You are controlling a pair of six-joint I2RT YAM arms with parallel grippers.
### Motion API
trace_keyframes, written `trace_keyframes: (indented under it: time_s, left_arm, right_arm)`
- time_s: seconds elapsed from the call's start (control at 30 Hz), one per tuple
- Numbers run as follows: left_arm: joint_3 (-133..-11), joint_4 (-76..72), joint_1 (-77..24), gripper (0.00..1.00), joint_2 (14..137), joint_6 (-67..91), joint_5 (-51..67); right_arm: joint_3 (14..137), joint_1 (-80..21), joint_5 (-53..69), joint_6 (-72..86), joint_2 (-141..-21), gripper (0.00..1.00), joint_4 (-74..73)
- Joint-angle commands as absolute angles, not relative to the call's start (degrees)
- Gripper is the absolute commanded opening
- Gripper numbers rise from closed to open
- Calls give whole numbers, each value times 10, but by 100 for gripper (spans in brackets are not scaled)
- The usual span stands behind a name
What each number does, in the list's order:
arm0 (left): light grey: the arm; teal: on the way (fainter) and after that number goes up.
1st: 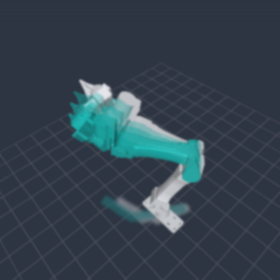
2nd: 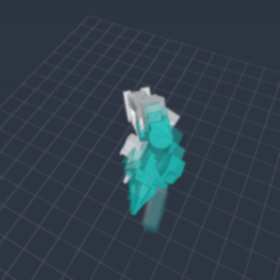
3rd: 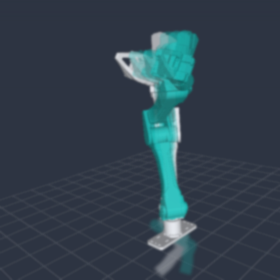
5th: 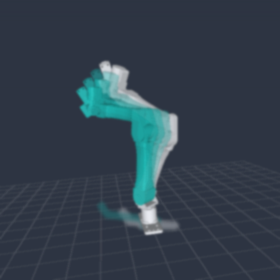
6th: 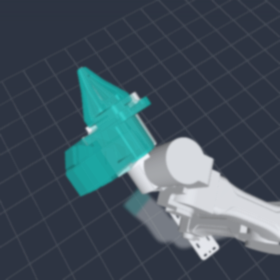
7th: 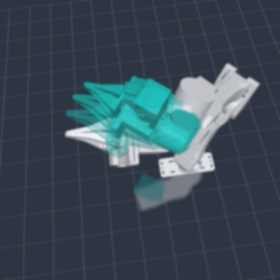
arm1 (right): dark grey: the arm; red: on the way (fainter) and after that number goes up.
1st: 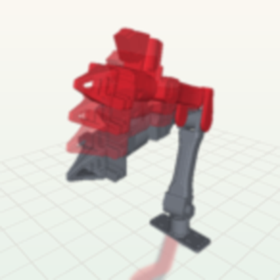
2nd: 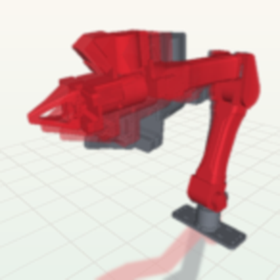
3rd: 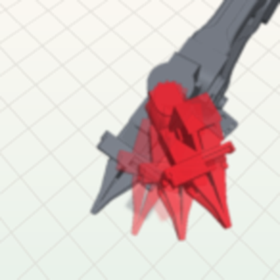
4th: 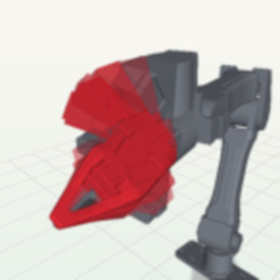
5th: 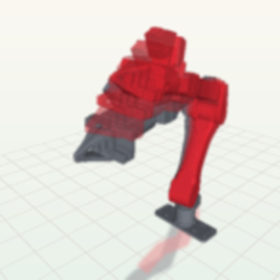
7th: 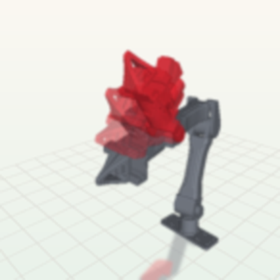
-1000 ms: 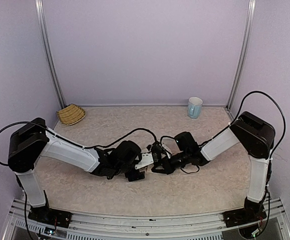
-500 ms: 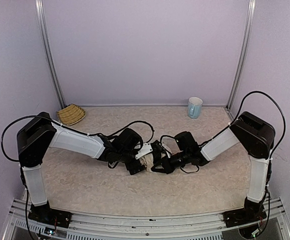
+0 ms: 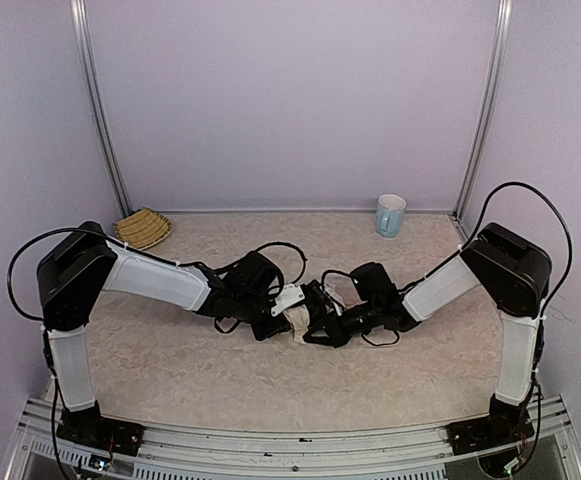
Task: Put away the umbrella
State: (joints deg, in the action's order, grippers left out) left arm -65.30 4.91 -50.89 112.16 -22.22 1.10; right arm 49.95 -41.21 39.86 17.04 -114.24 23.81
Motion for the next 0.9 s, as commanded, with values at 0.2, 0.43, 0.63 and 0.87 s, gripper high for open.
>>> trace_keyframes:
  time_s: [0.2,0.43,0.63,0.87]
  left_arm:
    - [-662,37,-495,0,1143,-143,74]
    - [-653,-19,-464,0,1105,-4,85]
    - [-630,-81,-445,0,1072,49,92]
    - [-612,-124,-400,0,1045,81,110]
  right_arm:
    - [490,-399,402,151,-1120,0,230]
    - [540,-386,398,78,-1042,0,124]
    - [585,-386,421,32,-1004,0,44]
    - [588,-387,416,-12,-932,0,-34]
